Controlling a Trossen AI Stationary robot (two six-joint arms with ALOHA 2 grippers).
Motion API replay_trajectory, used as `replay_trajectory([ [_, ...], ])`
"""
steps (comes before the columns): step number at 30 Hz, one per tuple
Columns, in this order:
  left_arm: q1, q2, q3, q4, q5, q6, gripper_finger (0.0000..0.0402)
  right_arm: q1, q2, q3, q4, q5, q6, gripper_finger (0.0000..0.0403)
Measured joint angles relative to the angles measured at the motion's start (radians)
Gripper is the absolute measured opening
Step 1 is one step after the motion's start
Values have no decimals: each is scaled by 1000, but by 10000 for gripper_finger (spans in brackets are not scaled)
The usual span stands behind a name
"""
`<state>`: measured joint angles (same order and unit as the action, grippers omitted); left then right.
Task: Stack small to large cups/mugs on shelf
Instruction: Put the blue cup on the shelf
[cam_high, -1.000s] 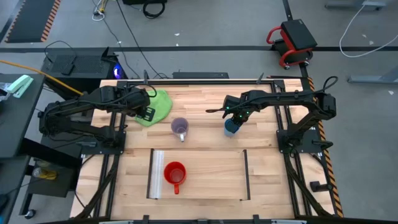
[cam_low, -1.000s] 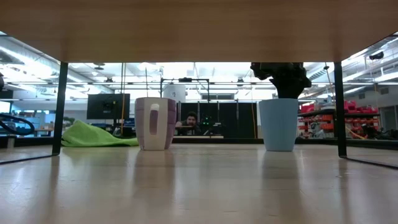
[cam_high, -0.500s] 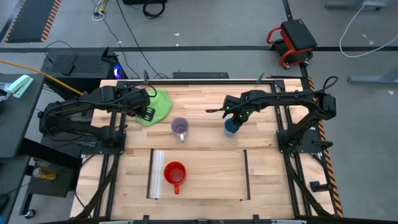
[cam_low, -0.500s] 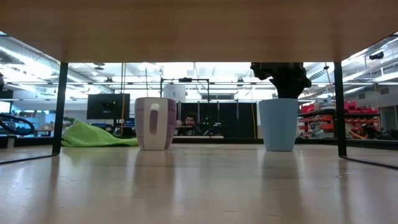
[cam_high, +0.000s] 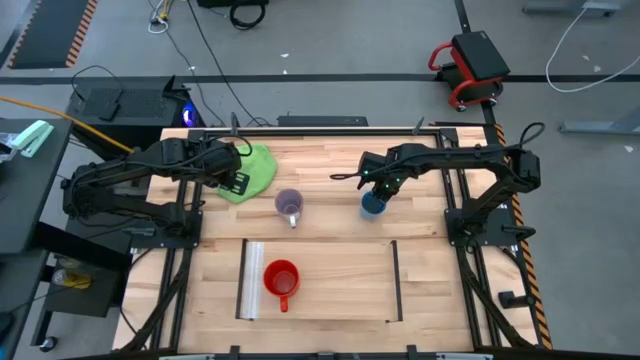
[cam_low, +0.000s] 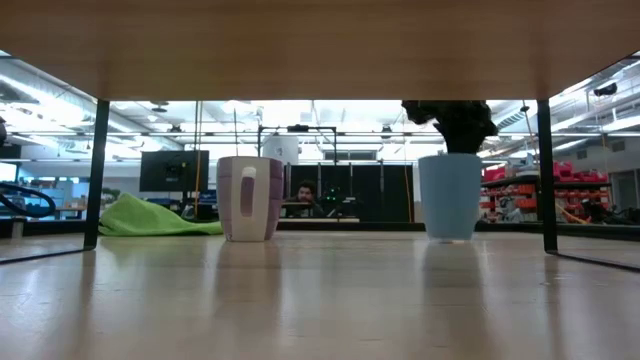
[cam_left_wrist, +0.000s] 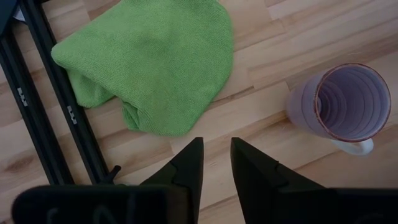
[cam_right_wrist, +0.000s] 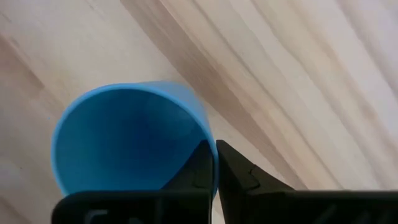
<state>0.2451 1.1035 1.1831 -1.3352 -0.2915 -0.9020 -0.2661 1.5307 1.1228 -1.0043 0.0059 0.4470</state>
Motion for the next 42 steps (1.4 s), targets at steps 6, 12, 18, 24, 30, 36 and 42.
replay_trajectory([
  [6,0,0,0,0,-3,0,83,0,0,154,-106,22,-32,7],
  [12,0,0,0,0,-3,21,87,0,0,402,-326,72,-56,4],
  [18,0,0,0,0,-3,33,79,0,0,664,-542,124,-12,4],
  [24,0,0,0,0,-3,35,82,30,0,827,-566,117,44,4],
  [30,0,0,0,0,-3,35,83,134,11,922,-566,59,131,4],
  [36,0,0,0,0,-3,35,76,314,10,962,-567,37,265,4],
  [42,0,0,0,0,-3,35,80,510,10,965,-567,35,434,3],
])
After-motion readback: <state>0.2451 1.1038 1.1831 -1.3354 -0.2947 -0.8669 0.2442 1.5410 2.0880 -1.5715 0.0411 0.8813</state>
